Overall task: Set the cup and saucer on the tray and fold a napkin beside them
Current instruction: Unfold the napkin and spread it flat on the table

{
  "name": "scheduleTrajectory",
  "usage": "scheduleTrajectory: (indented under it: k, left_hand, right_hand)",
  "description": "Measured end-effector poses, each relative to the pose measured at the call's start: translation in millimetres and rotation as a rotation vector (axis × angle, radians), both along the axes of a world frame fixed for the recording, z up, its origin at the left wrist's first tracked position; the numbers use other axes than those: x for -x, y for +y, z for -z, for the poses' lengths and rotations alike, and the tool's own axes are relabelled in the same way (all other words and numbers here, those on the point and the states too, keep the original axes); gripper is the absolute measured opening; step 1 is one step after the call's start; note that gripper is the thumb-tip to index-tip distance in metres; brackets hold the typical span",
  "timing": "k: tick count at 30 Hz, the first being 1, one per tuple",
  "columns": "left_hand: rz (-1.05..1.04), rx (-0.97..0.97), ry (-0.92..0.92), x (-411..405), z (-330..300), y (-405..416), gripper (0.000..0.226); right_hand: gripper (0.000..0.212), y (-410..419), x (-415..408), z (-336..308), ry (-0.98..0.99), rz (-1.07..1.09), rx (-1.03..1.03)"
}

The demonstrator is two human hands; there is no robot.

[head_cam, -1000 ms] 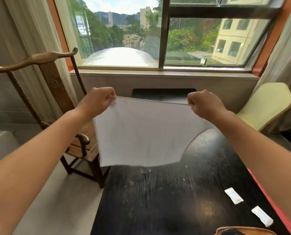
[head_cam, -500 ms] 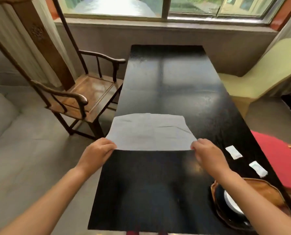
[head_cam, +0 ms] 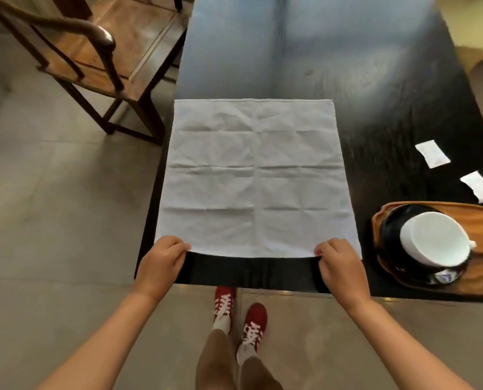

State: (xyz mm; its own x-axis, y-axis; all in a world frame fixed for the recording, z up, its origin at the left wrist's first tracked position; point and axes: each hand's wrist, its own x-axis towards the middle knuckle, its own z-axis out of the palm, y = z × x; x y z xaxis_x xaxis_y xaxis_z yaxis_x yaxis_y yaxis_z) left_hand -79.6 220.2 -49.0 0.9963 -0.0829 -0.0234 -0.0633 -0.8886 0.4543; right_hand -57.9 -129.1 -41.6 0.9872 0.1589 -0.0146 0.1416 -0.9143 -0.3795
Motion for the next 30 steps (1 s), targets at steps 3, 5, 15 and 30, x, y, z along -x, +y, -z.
scheduleTrajectory:
  k: [3,5,15,30]
  left_hand:
    - [-0.013,-0.001,-0.043,12,4,0,0.017]
    - [-0.025,0.004,-0.062,19,7,3,0.016]
    - [0.02,0.011,-0.17,51,23,14,0.027]
    - [0.069,-0.214,0.062,-14,21,-130,0.058]
  right_hand:
    - [0.023,-7,12,4,-0.022,-0.036,-0.02]
    - [0.026,-11,21,8,-0.036,-0.062,-0.028]
    - [0.028,-21,57,18,-0.104,-0.061,-0.029]
    - [0.055,94,7,13,0.098,0.002,0.082]
